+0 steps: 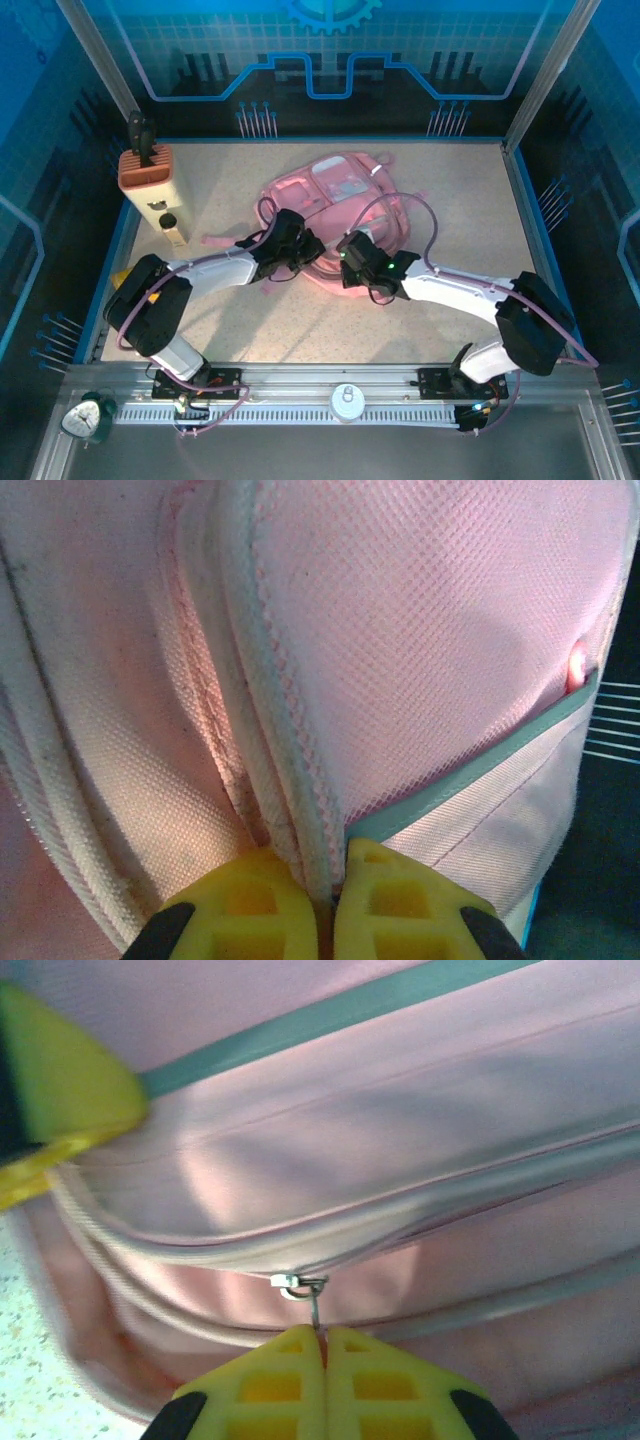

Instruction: Pack the student bag

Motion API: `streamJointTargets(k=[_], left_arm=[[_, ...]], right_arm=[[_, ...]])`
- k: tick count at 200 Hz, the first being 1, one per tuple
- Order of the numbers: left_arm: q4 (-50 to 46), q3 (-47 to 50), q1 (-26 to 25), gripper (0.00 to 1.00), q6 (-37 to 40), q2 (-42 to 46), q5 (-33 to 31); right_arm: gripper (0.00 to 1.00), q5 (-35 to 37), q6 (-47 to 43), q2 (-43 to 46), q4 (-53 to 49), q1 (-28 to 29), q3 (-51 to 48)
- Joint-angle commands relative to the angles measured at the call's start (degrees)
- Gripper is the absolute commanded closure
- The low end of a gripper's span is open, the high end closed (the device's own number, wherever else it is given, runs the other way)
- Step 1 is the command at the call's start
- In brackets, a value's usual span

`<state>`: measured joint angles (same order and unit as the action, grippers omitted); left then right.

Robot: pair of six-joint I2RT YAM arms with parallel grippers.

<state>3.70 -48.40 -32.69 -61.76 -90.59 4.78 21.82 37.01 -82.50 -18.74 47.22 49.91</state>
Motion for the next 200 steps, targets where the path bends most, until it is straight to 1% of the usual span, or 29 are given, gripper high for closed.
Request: streamJointTargets(k=[1, 19, 35, 55, 75, 86, 101, 105, 116, 130, 144, 157, 171, 180, 192, 200], left_arm=[[-6.91, -1.26, 6.84, 1.00, 9.65, 3.28, -5.20], [-9.09, -3.33, 9.93, 1.00, 14.92, 3.31, -3.31], [-10.74, -6.15, 12.15, 1.00, 17.69, 1.46, -0.04], [-9.69, -9.30, 13.21, 1.00, 18.52, -1.72, 1.70], [-8.83, -13.16, 14.58, 1.00, 18.66, -5.21, 1.76], [-10.08, -16.37, 15.37, 1.00, 19.20, -7.64, 1.81], [-12.43, -20.21, 16.45, 1.00, 19.76, -10.32, 3.04], [-12.61, -20.46, 16.66, 1.00, 19.84, -10.45, 3.04], [-12.09, -19.65, 16.95, 1.00, 19.36, -9.52, 2.79], [-10.44, -17.63, 17.04, 0.88, 19.21, -7.91, 3.87], [-12.22, -16.88, 17.13, 0.75, 19.84, -6.41, 5.47], [-14.15, -15.21, 17.02, 0.66, 19.82, -3.64, 6.01], [-12.10, -10.82, 16.95, 0.56, 17.81, 0.44, 7.50], [-11.56, -7.98, 16.65, 0.51, 15.84, 3.03, 7.55], [-10.44, -4.28, 15.77, 0.50, 12.60, 6.40, 7.31], [-10.43, -1.88, 14.93, 0.48, 10.06, 8.52, 6.08]], right_arm=[[1.00, 3.05, -3.09, 2.10, -7.54, -5.34, -2.80], [1.00, 3.90, -5.10, 2.06, -7.67, -8.19, -2.93], [1.00, 4.15, -6.03, 2.43, -8.02, -8.11, -2.86], [1.00, 3.31, -5.63, 2.90, -7.71, -5.07, -3.00], [1.00, 3.44, -2.93, 1.84, -8.02, 0.77, -2.16], [1.00, 1.83, -0.63, 0.42, -6.74, 3.37, -1.35], [1.00, -0.81, 1.48, -2.84, -3.92, 5.20, 0.07], [1.00, -1.10, 1.72, -3.75, -3.59, 5.47, 0.11], [1.00, -1.02, 2.18, -6.16, -4.02, 5.79, 4.15], [1.00, 0.41, 1.93, -7.71, -4.89, 6.12, 6.51], [1.00, 1.30, 1.49, -7.39, -4.60, 6.26, 6.94], [1.00, 1.85, 1.55, -6.49, -4.54, 6.25, 6.53], [1.00, 2.22, 1.66, -5.43, -4.90, 6.22, 5.70], [1.00, 2.32, 1.59, -4.71, -4.66, 6.21, 4.78], [1.00, 2.18, 1.57, -4.02, -3.90, 6.08, 3.61], [1.00, 1.82, 1.66, -3.75, -3.68, 6.06, 3.10]])
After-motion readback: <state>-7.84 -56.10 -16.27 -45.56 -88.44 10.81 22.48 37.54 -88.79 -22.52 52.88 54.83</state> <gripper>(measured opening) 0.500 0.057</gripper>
